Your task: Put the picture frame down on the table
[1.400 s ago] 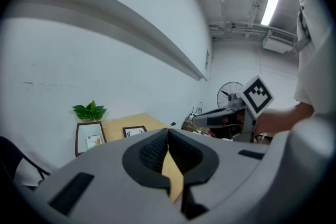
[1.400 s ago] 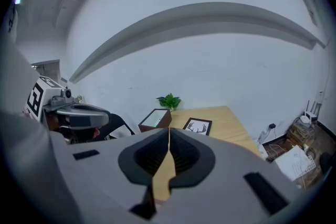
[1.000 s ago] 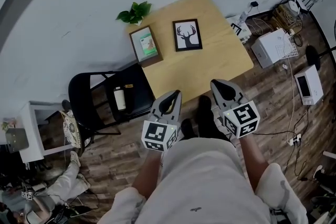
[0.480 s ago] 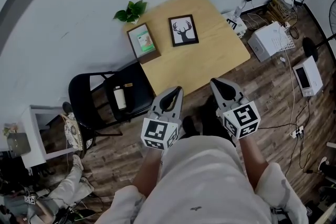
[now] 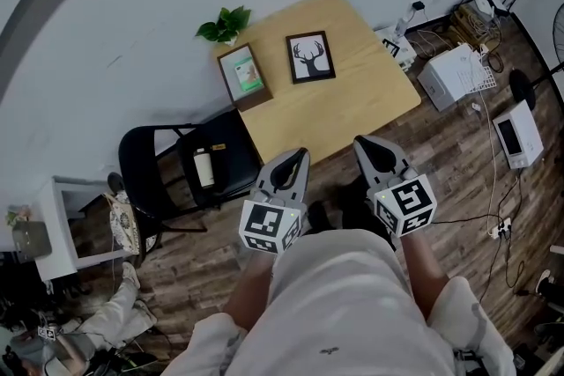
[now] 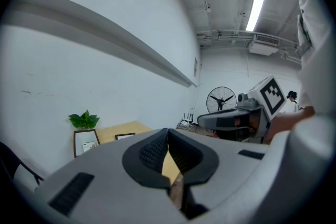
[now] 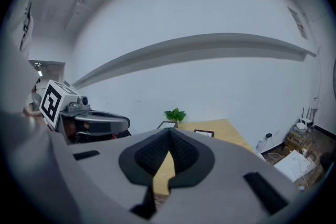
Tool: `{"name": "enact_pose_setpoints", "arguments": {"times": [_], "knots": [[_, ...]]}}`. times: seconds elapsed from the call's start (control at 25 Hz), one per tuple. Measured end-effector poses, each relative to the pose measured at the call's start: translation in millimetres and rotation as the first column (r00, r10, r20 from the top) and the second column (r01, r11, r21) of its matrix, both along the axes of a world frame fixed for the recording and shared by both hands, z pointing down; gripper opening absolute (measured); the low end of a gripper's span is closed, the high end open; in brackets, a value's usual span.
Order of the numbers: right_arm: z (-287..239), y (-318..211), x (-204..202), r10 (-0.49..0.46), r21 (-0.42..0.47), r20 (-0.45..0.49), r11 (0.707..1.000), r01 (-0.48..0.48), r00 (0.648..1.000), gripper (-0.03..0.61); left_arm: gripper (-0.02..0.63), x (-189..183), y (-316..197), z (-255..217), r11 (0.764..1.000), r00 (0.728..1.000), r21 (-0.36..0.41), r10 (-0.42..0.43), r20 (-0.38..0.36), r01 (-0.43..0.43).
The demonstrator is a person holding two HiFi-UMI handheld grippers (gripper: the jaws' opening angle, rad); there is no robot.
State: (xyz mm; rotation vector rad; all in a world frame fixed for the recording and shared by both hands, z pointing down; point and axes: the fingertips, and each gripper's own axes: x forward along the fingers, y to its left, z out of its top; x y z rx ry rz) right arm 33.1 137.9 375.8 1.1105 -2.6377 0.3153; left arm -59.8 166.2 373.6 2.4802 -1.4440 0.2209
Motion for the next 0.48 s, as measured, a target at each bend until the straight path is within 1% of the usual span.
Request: {"name": "enact_pose_setpoints", "arguments": {"times": [0.48], "knots": [[-5.0,-0.6,-2.4,-0.005,0.006,-0.011,1.0,0.005,1.0,-0.002,0.006,-1.1,-0.7,-2.5,1.0,1.0,0.002,-0.009,-0.01,0.009]]}}
